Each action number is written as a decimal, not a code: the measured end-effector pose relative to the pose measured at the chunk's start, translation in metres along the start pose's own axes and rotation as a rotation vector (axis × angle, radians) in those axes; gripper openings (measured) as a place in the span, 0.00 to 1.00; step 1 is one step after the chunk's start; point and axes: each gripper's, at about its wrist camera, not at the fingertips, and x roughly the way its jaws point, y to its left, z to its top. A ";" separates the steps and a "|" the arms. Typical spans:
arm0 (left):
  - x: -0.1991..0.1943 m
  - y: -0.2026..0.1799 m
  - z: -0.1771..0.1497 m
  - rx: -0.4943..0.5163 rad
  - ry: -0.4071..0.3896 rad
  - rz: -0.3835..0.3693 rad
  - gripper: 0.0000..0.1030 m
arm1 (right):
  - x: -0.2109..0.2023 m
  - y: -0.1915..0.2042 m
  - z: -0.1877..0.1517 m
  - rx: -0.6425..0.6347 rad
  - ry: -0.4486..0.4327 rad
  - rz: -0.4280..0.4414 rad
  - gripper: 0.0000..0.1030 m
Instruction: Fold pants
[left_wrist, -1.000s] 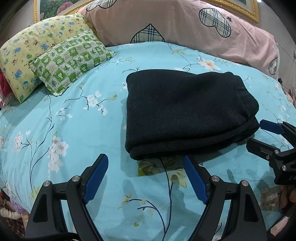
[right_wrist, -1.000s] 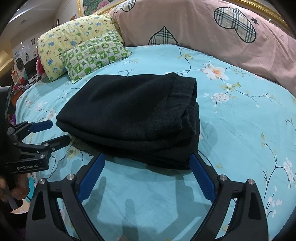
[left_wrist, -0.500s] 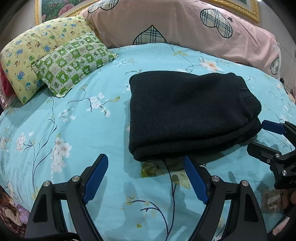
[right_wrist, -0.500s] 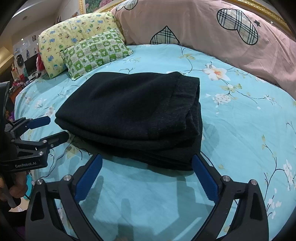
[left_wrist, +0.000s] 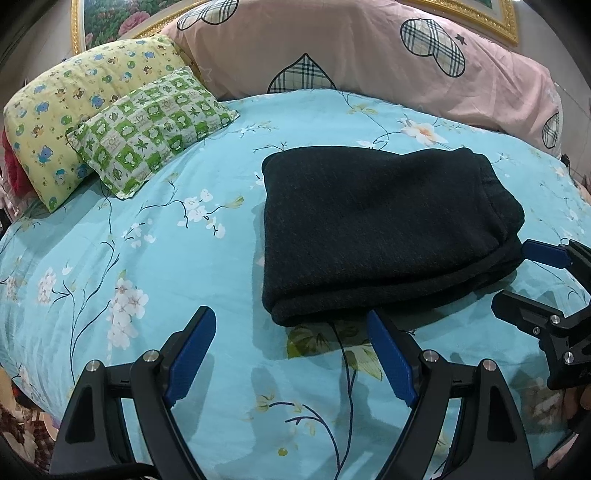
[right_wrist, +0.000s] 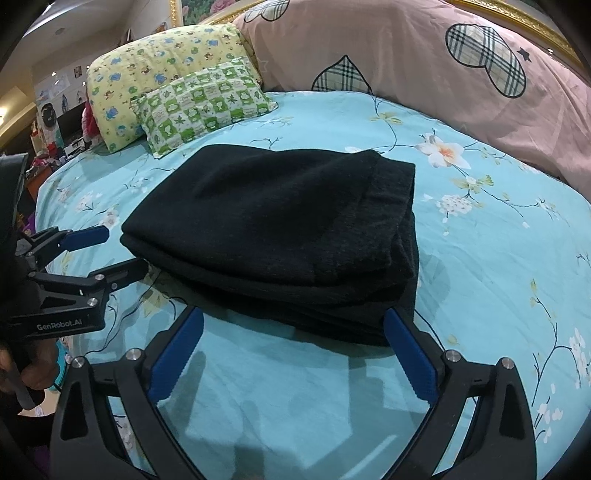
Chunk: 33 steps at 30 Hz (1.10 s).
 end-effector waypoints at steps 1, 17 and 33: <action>0.000 0.000 0.000 -0.002 0.000 -0.001 0.82 | 0.000 0.000 0.000 0.000 0.001 0.000 0.95; 0.001 0.001 0.000 -0.001 0.000 -0.001 0.82 | 0.000 0.001 0.000 0.001 0.000 0.000 0.95; 0.001 0.002 -0.001 -0.003 -0.003 0.000 0.82 | 0.000 0.000 0.000 0.001 0.000 0.001 0.95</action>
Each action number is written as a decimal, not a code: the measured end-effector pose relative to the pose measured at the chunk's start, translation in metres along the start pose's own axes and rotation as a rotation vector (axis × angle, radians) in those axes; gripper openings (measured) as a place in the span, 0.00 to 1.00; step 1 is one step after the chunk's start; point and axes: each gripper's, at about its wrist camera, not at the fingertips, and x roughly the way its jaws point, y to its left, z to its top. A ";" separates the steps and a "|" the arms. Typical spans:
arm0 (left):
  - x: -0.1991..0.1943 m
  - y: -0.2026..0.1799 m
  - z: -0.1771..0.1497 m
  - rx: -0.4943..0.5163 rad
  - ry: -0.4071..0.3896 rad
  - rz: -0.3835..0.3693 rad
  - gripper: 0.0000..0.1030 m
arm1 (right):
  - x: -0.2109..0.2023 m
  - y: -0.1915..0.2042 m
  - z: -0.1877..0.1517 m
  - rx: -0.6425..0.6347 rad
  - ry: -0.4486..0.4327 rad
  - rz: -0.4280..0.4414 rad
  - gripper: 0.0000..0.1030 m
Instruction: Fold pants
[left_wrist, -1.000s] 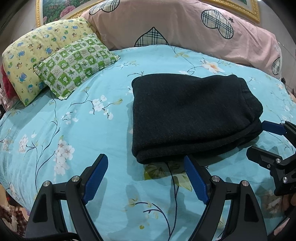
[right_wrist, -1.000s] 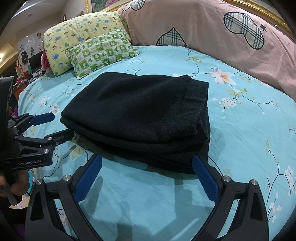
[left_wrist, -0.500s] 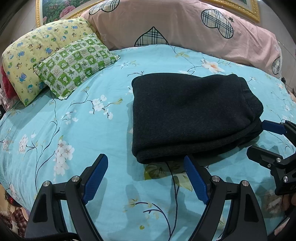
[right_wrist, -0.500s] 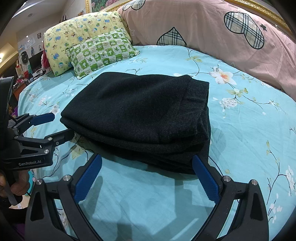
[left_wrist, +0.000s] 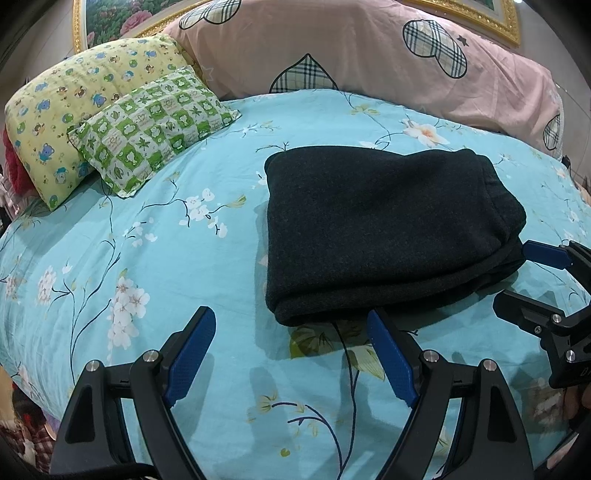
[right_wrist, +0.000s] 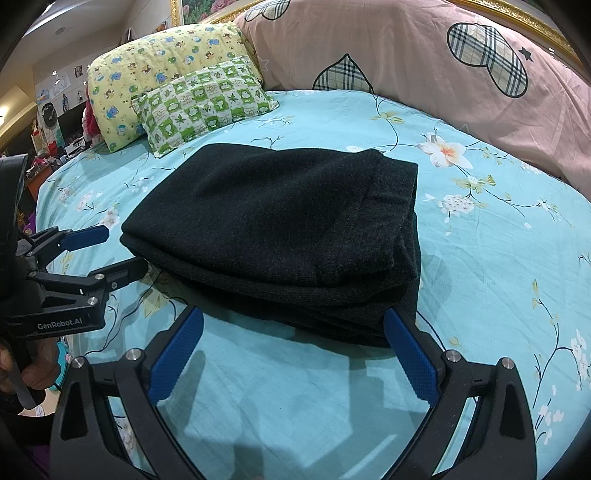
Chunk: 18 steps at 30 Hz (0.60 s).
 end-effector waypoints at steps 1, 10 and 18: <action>0.000 0.000 0.000 0.002 -0.001 0.002 0.82 | 0.000 0.000 0.000 0.000 0.000 0.000 0.95; 0.000 0.000 0.001 -0.001 0.001 0.005 0.82 | 0.000 0.000 0.000 0.002 0.000 0.002 0.95; 0.002 -0.001 0.001 0.006 0.002 0.001 0.82 | 0.000 0.001 0.000 0.005 -0.002 0.004 0.95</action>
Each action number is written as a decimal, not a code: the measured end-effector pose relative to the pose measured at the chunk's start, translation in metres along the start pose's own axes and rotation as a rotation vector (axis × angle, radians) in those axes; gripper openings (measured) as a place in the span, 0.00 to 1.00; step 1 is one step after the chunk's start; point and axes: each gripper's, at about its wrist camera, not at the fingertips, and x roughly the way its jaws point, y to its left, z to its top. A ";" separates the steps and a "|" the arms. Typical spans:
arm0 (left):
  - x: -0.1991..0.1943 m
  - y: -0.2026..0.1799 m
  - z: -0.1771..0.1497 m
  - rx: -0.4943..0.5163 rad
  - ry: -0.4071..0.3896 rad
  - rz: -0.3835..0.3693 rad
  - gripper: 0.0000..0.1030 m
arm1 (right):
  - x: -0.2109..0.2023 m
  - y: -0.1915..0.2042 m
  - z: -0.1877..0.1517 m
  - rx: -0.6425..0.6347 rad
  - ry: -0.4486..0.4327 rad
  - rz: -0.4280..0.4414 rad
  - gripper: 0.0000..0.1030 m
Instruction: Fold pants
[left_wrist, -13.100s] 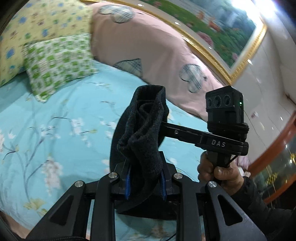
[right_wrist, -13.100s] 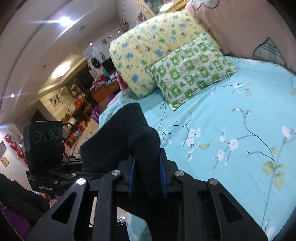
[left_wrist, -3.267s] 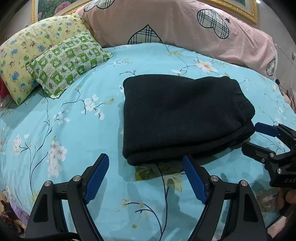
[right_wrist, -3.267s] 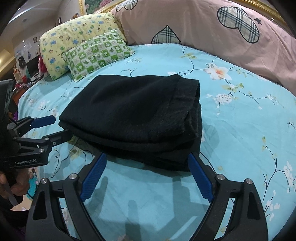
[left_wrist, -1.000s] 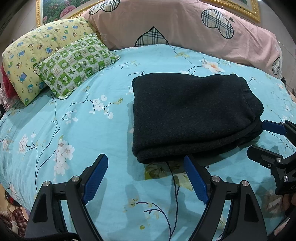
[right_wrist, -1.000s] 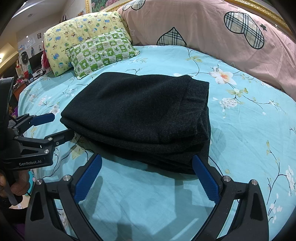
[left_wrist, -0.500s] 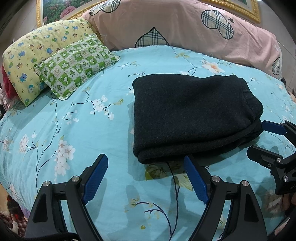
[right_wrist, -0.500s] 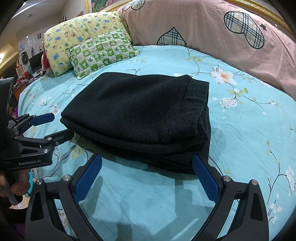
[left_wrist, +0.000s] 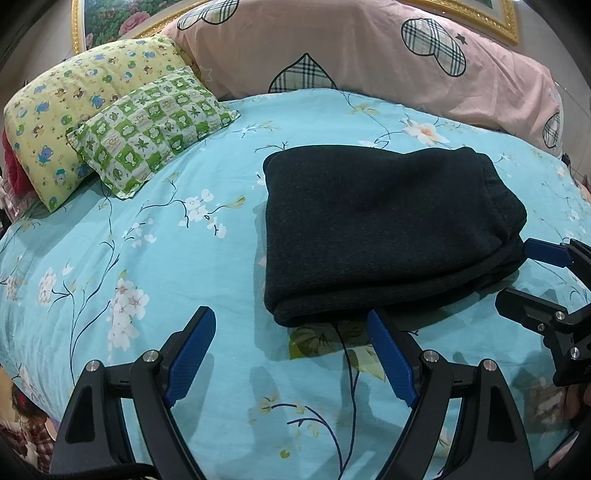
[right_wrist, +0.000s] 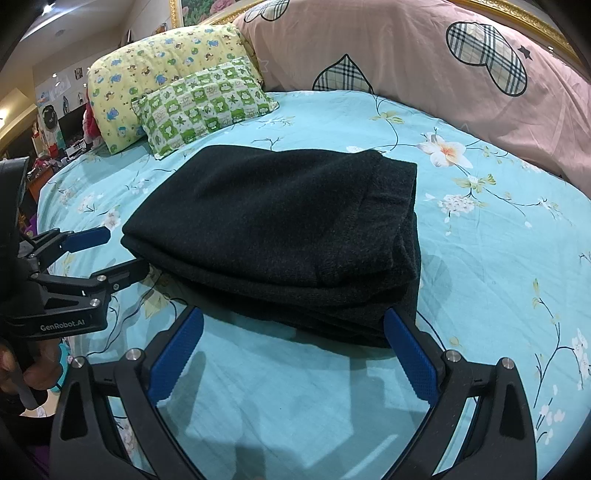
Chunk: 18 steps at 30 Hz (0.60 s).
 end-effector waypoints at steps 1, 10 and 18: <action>0.000 0.000 0.000 0.001 -0.001 -0.001 0.82 | 0.000 0.001 0.000 0.001 0.000 0.001 0.95; -0.002 0.001 0.005 -0.005 -0.010 -0.007 0.82 | -0.005 -0.004 0.002 0.038 -0.019 0.007 0.95; -0.002 0.001 0.008 -0.010 -0.008 -0.022 0.82 | -0.007 -0.004 0.003 0.034 -0.022 0.003 0.95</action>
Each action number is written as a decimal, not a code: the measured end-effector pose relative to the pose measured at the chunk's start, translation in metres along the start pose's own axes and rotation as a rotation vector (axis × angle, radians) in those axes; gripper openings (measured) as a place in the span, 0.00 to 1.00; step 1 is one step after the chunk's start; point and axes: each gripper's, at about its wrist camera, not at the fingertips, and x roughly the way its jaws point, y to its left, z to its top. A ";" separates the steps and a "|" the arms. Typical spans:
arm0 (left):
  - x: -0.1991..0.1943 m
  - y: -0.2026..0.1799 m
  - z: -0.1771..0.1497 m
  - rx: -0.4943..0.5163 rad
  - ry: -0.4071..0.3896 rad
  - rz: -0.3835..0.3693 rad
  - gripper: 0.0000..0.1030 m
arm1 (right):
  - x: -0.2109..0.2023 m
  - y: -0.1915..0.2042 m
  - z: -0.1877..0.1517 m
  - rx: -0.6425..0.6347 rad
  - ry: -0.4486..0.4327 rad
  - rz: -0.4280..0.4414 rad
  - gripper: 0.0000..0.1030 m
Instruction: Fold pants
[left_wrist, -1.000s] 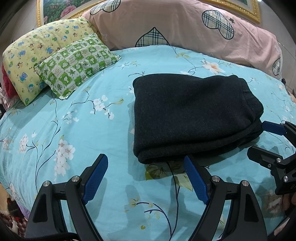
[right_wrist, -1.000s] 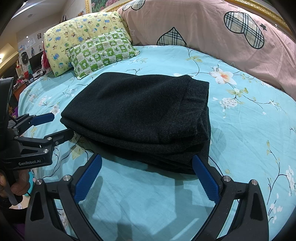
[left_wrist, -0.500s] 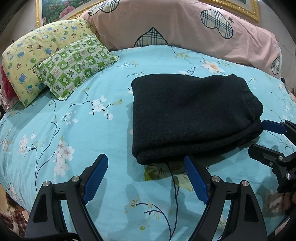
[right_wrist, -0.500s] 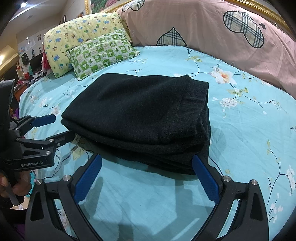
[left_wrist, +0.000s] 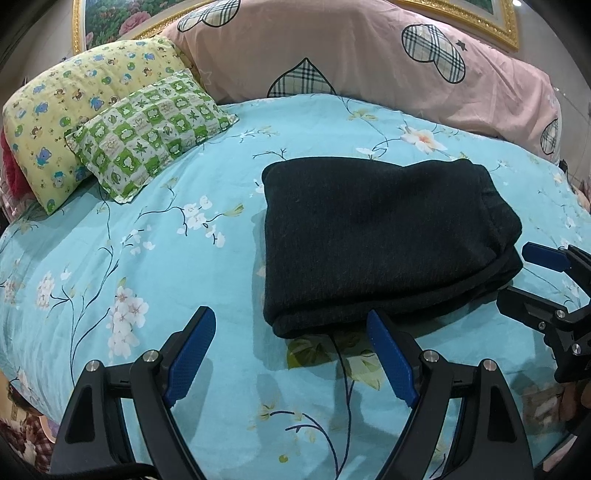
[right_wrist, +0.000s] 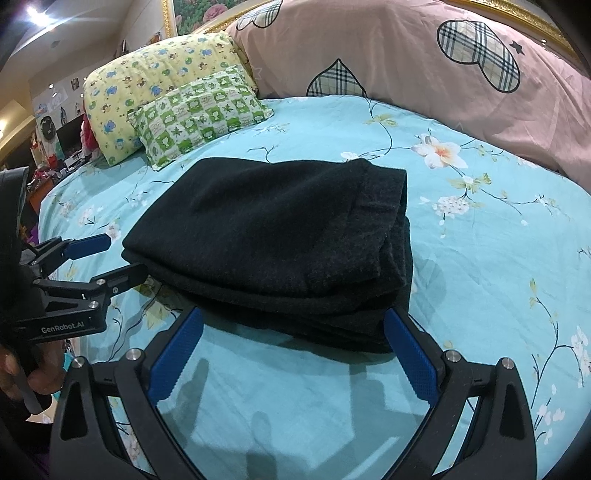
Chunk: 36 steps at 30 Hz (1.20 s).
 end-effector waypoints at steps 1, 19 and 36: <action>-0.001 0.000 0.000 -0.001 0.000 -0.002 0.82 | -0.001 0.000 0.000 -0.002 -0.004 -0.001 0.95; -0.005 -0.002 0.015 -0.022 -0.032 -0.022 0.82 | -0.010 -0.009 0.008 0.003 -0.032 -0.019 0.95; -0.003 -0.004 0.018 -0.006 -0.032 -0.015 0.82 | -0.007 -0.016 0.007 0.022 -0.029 -0.012 0.95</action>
